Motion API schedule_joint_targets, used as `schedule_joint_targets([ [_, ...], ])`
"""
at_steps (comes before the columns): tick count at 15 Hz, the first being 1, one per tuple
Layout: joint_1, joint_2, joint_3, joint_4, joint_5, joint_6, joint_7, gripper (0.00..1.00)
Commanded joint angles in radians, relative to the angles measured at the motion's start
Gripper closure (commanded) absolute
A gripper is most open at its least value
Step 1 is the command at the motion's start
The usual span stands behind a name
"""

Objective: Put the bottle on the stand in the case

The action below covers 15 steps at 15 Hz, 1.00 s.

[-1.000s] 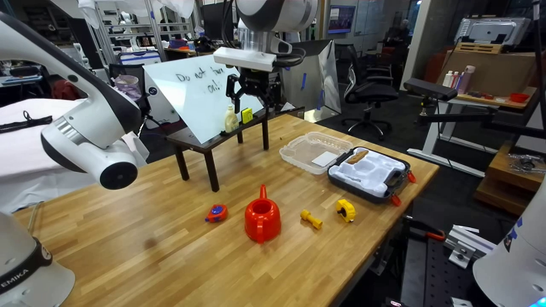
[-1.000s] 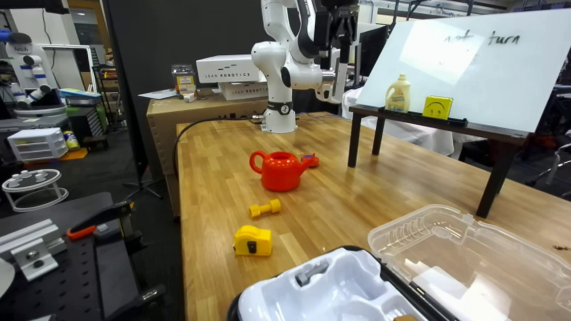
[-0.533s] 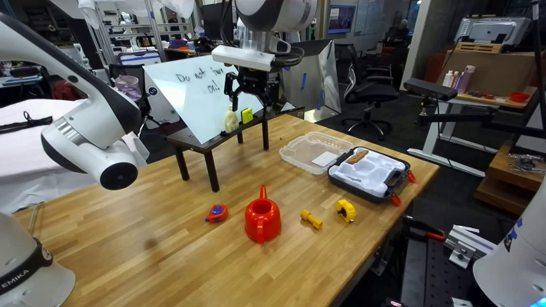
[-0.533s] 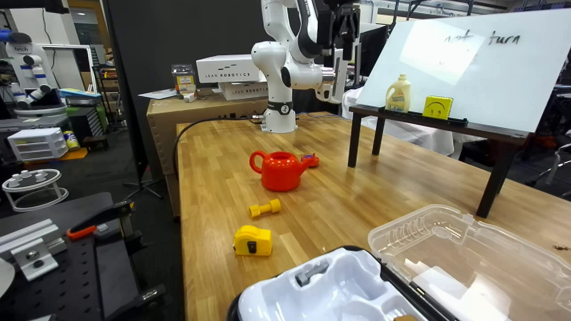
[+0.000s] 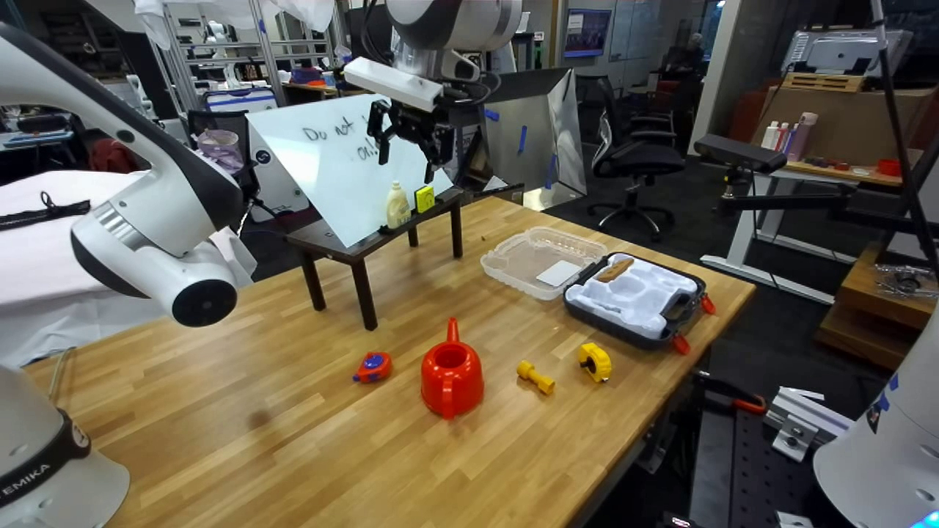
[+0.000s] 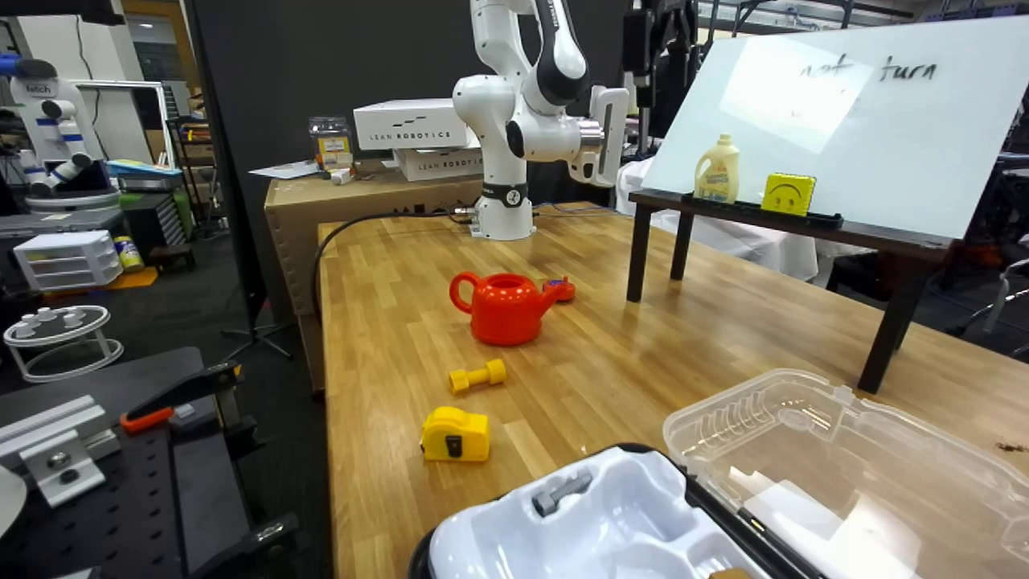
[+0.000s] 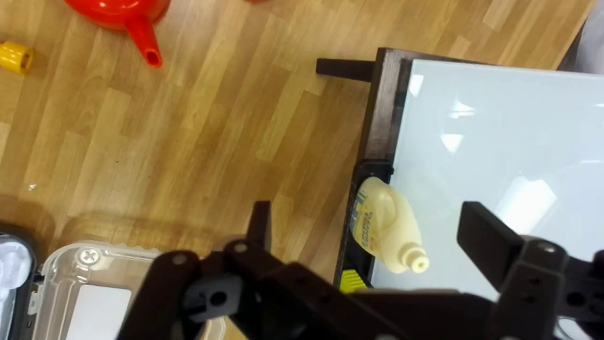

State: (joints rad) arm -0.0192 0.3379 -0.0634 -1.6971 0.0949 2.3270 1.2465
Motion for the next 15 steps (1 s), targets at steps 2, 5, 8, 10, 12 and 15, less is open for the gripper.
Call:
schedule_joint_targets([
  [2, 0.014, 0.114, -0.033, 0.145, -0.006, -0.010, 0.046, 0.00],
  [5, 0.016, 0.169, -0.050, 0.207, -0.013, -0.013, 0.073, 0.00],
  [8, 0.013, 0.209, -0.066, 0.252, -0.014, -0.021, 0.096, 0.00],
  [10, 0.012, 0.227, -0.072, 0.267, -0.013, -0.025, 0.106, 0.00],
  [12, 0.012, 0.242, -0.076, 0.276, -0.013, -0.029, 0.115, 0.00],
  [15, 0.011, 0.263, -0.078, 0.291, -0.013, -0.036, 0.130, 0.00],
])
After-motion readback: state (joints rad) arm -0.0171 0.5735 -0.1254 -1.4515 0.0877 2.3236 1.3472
